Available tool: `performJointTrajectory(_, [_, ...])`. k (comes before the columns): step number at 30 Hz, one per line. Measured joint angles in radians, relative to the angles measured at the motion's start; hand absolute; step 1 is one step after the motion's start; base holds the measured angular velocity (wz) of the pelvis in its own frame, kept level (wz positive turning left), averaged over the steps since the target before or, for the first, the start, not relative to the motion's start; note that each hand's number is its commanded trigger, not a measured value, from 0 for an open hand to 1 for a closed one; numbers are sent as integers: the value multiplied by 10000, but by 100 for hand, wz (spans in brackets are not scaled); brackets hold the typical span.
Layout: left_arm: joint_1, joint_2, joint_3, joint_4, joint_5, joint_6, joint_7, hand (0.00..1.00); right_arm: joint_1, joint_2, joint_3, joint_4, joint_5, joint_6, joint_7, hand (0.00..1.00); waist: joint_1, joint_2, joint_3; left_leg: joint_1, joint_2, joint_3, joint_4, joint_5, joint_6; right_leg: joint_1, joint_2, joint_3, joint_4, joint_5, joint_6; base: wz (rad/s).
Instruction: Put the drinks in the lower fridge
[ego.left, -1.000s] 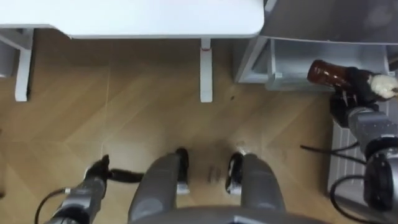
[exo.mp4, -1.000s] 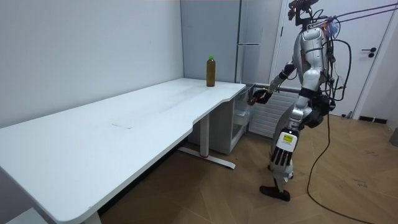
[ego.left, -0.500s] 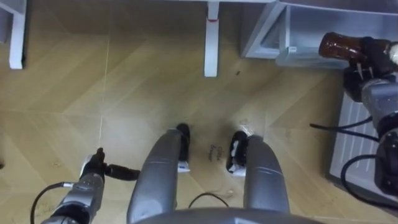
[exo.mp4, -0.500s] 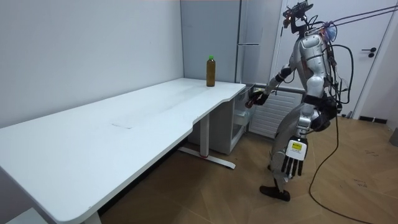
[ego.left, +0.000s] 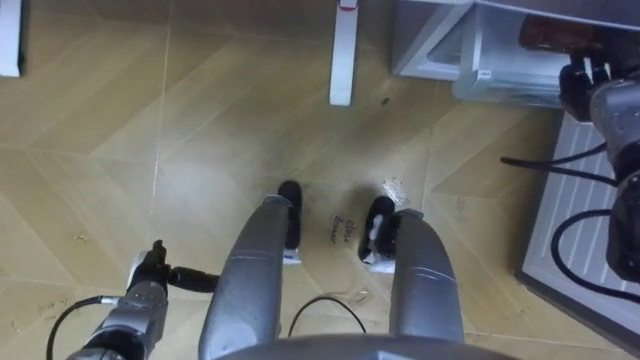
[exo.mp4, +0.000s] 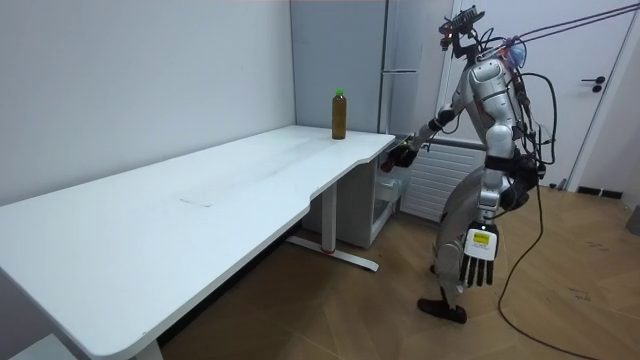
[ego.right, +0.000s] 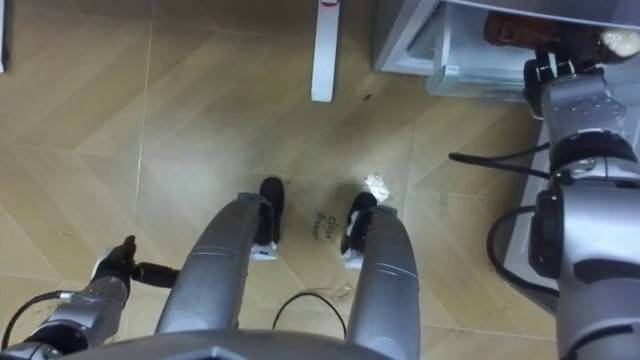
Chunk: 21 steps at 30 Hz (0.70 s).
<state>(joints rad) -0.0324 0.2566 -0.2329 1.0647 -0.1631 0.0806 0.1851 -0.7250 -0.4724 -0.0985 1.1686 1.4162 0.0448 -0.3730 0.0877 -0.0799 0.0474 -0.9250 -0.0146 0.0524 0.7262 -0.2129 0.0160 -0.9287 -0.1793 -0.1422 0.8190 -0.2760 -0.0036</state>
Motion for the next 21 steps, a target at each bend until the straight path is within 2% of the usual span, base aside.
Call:
performJointTrajectory(4, [-2, 59, -178, -17, -12, -66, 17, 0, -14, -4, 223, -95, 130, -4, -304, 100, 30, -78, 44, -43, 5, 32, -30, -2, 3, -46, -4, 7, 14, -58, 12, 4])
performJointTrajectory(6, [-1, 61, -254, -23, -76, -162, 70, 0, -34, -8, 397, -193, 218, -12, -438, 24, 27, -94, 54, -100, -1, 32, -18, -2, 2, -110, -5, 18, 58, -69, 1, 0])
performJointTrajectory(7, [-1, 61, -284, -28, -154, -179, 82, 0, -34, -8, 425, -230, 241, -12, -497, 0, 25, -96, 55, -119, -8, 32, -5, -2, 2, -135, -12, 21, 92, -89, 3, 6])
performJointTrajectory(15, [21, 108, -623, -60, -847, -224, 519, 0, -34, -11, 677, -489, 427, -12, -891, 0, 31, -100, 59, -143, 11, 24, 12, -4, -12, -167, 14, 31, 160, -161, -13, 2])
performJointTrajectory(21, [56, 135, -687, -70, -1410, -261, 531, 0, -34, -23, 770, -470, 733, -38, -1125, 0, 91, -94, 59, -102, 31, 22, 9, -10, -21, -135, 73, 76, 131, -162, 0, 0])
